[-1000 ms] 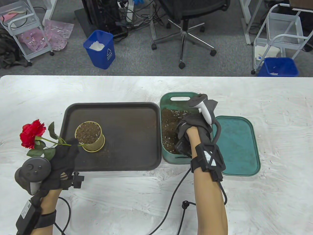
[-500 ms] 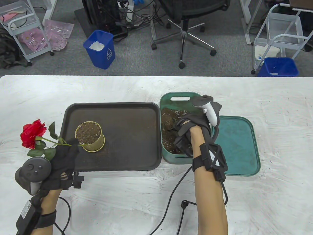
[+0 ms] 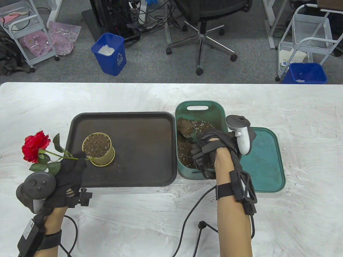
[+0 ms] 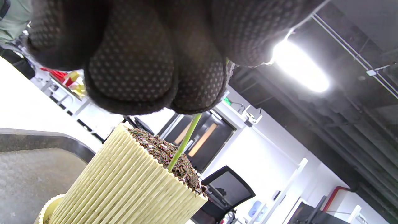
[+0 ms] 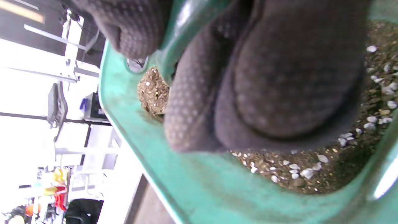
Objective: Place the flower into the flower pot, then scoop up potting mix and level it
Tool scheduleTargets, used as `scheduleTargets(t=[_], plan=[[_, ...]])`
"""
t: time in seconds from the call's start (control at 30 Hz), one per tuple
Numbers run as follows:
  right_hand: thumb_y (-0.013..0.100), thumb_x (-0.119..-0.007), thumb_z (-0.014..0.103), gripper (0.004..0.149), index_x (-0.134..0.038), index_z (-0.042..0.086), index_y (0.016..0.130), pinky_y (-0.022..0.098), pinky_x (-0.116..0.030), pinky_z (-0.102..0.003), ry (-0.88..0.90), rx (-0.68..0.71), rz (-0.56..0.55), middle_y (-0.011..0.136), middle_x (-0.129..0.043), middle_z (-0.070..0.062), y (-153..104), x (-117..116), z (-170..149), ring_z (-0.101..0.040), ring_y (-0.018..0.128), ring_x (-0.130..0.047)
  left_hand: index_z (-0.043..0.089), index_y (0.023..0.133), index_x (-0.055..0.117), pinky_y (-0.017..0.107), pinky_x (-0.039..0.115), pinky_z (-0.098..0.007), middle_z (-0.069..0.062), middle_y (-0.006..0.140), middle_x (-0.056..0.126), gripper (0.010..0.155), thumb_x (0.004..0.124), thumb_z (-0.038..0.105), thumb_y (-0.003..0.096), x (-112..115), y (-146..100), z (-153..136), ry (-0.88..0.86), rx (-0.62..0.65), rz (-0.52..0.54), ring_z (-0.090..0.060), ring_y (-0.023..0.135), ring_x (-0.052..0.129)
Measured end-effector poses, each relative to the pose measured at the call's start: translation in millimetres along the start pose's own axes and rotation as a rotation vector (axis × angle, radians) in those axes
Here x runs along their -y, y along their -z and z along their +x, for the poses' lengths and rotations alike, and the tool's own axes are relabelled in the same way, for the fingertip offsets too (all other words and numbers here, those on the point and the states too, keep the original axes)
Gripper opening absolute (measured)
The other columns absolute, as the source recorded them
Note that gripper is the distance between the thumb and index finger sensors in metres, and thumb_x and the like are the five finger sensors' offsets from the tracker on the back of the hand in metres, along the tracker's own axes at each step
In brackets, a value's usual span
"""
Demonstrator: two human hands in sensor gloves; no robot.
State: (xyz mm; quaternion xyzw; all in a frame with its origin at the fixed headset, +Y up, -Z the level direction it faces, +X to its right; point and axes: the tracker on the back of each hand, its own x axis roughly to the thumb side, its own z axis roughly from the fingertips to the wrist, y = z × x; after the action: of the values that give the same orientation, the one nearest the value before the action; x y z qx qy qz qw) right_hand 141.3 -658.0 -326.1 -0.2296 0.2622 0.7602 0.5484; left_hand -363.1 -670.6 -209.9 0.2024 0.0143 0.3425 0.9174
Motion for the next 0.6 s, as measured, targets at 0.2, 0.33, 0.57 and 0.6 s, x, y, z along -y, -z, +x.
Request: scheduleTargets(t=[0.2, 0.33, 0.57, 0.6], plan=[[0.04, -0.074, 0.03, 0.053, -0.072, -0.001, 0.083, 0.01, -0.101, -0.039, 0.102, 0.076, -0.04, 0.062, -0.095, -0.02, -19.2, 11.1, -2.4, -0.025, 0.025, -0.112, 0.016, 0.076, 0.094, 0.035, 0.092, -0.042, -0.002, 0.055, 0.105, 0.046, 0.081, 0.04, 0.0387, -0.4, 0.0, -0.2, -0.001, -0.001, -0.001, -0.026, 0.034, 0.109], [0.041, -0.075, 0.03, 0.053, -0.072, -0.001, 0.083, 0.009, -0.101, -0.039, 0.133, 0.127, -0.053, 0.062, -0.095, -0.02, -30.8, 13.3, -5.6, -0.025, 0.025, -0.112, 0.016, 0.076, 0.094, 0.035, 0.092, -0.042, -0.002, 0.055, 0.105, 0.046, 0.081, 0.04, 0.0387, -0.3, 0.2, -0.2, -0.005, -0.002, -0.003, -0.026, 0.034, 0.109], [0.041, -0.076, 0.031, 0.053, -0.072, -0.001, 0.083, 0.009, -0.102, -0.038, 0.114, 0.233, -0.011, 0.062, -0.095, -0.02, -48.9, -8.3, 5.0, -0.025, 0.024, -0.112, 0.016, 0.076, 0.094, 0.035, 0.092, -0.042, -0.002, 0.055, 0.105, 0.046, 0.081, 0.041, 0.0387, -0.3, 0.8, -0.4, -0.008, -0.003, -0.003, -0.026, 0.034, 0.109], [0.041, -0.076, 0.031, 0.053, -0.072, -0.001, 0.083, 0.009, -0.102, -0.038, 0.107, 0.257, 0.006, 0.061, -0.095, -0.02, -51.5, -20.7, 8.8, -0.024, 0.024, -0.112, 0.016, 0.076, 0.094, 0.036, 0.092, -0.042, -0.002, 0.055, 0.105, 0.047, 0.081, 0.04, 0.0387, -0.4, 0.7, -0.3, -0.007, -0.003, -0.003, -0.026, 0.034, 0.109]])
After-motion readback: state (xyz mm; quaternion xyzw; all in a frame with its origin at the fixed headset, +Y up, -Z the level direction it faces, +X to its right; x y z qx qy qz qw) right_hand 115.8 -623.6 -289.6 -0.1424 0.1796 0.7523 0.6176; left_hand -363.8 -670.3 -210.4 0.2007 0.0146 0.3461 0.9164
